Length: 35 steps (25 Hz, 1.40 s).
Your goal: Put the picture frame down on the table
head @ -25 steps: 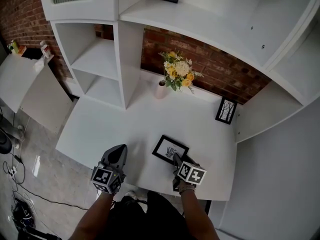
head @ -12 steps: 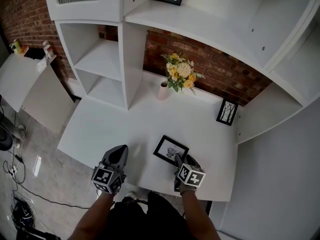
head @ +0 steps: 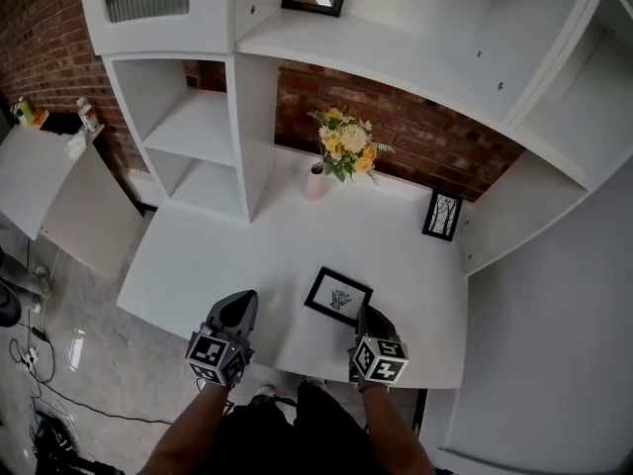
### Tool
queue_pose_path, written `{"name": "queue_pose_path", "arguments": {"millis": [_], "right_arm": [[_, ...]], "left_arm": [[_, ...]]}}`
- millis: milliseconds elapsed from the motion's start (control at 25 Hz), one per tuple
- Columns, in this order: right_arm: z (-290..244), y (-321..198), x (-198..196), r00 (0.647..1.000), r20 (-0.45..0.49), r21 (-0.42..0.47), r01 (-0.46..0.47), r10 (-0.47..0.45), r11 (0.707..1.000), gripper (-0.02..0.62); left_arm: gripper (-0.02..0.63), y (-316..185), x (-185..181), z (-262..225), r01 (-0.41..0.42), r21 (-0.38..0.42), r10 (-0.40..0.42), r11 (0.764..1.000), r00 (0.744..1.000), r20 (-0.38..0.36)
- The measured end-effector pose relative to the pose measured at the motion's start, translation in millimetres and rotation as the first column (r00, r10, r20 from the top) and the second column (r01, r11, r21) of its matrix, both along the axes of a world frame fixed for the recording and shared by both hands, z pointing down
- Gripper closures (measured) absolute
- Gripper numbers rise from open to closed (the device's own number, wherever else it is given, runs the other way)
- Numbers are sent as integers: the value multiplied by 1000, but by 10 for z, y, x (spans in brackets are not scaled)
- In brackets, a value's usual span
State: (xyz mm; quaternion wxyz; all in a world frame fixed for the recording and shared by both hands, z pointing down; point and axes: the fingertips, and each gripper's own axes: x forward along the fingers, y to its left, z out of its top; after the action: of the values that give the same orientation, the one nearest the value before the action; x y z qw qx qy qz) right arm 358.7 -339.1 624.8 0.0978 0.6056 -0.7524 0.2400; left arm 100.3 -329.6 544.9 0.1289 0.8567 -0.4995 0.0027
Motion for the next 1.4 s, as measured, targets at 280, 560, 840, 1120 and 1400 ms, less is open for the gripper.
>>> {"name": "queue_pose_path", "arguments": {"millis": [280,560,840,1120,1400], "right_arm": [[-283,218,-16,1000,-10,135,-15,16,991,591],[-636,443,-149,999,-49,253,-1,14,967,592],[-817,687,-310,998,-50,313,-18,35,950,591],[-925,856,-390,997,-56,349,-34,57,937,592],[-1092,938,-415,996,-57,397,-43,71,917,592]], "left_arm": [[614,60,72,-26,-67,21,67,998,998,7],[614,161,98,-112,-119,41,119,992,993,-15],[614,293,17,-184,-149,64,151,987,988,-28],[614,386,6,-275,-172,89,177,981,983,-45],[614,432,32,-425,-187,131,196,974,979,-58]]}}
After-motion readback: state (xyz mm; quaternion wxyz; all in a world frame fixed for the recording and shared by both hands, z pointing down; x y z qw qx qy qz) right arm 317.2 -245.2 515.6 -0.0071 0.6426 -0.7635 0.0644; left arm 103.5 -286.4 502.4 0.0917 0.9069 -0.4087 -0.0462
